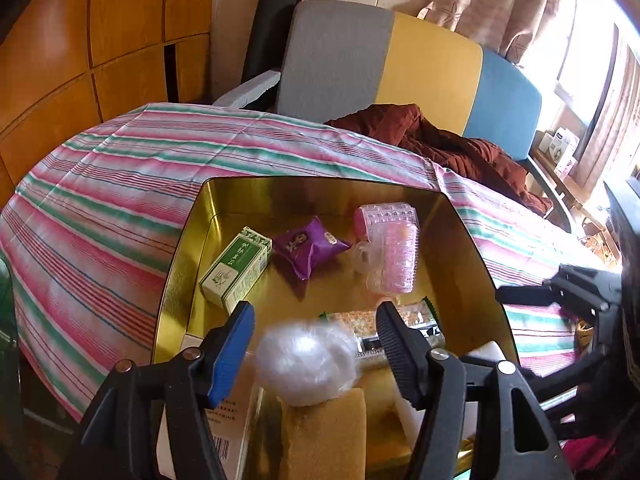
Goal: Organize objects
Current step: 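Carry the plastic bag and cracker packet into the tray and release them, then open both grippers and move them back toward the item pile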
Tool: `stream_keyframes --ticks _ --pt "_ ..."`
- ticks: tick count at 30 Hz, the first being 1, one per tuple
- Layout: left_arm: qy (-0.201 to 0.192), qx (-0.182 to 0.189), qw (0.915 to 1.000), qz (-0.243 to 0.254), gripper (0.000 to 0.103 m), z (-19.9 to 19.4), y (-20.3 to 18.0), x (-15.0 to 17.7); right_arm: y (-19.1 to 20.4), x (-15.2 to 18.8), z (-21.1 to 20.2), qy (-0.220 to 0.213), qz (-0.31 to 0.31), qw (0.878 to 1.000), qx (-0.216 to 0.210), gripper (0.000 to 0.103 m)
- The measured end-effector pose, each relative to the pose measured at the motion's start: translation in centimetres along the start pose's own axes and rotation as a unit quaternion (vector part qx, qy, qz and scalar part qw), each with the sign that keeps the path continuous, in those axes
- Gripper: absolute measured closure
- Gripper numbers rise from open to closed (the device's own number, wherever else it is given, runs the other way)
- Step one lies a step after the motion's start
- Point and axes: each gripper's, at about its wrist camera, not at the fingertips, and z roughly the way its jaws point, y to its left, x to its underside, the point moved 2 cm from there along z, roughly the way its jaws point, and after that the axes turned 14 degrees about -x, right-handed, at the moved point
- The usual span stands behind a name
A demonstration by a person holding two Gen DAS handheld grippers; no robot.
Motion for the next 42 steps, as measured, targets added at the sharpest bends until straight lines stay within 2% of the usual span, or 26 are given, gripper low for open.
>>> stream_keyframes --ticks 1,2,11,15,18,22,32,42 --pt "0.002 0.0 1.0 0.004 0.025 0.0 -0.1 0.1 0.2 0.2 -0.1 -0.004 0.003 1.0 -0.004 0.029" --pt "0.002 0.0 1.0 0.007 0.023 0.0 -0.1 0.1 0.3 0.4 0.0 -0.005 0.005 1.0 -0.006 0.029" --pt "-0.02 -0.011 0.9996 -0.014 0.023 -2.1 1.6 0.8 2.3 2.4 -1.4 -0.041 0.028 0.999 0.006 0.025" --pt "-0.035 -0.023 0.9991 -0.007 0.023 -3.4 1.5 1.6 2.6 3.0 -2.6 -0.071 0.049 0.996 0.017 0.018" --pt "-0.052 -0.031 0.9982 0.006 0.023 -4.5 1.1 2.0 2.5 3.5 -3.8 -0.096 0.067 0.993 0.032 0.009" --pt "-0.065 -0.029 0.9973 0.019 0.023 -5.5 0.3 2.2 2.3 4.4 -5.4 -0.126 0.094 0.986 0.047 0.002" --pt "-0.093 -0.023 0.9933 0.064 0.023 -7.8 -2.4 3.1 1.9 6.4 -7.5 -0.156 0.135 0.975 0.078 0.0" --pt "-0.112 -0.022 0.988 0.104 0.023 -9.1 -4.5 4.0 -0.9 8.7 -9.7 -0.182 0.187 0.959 0.112 0.0"
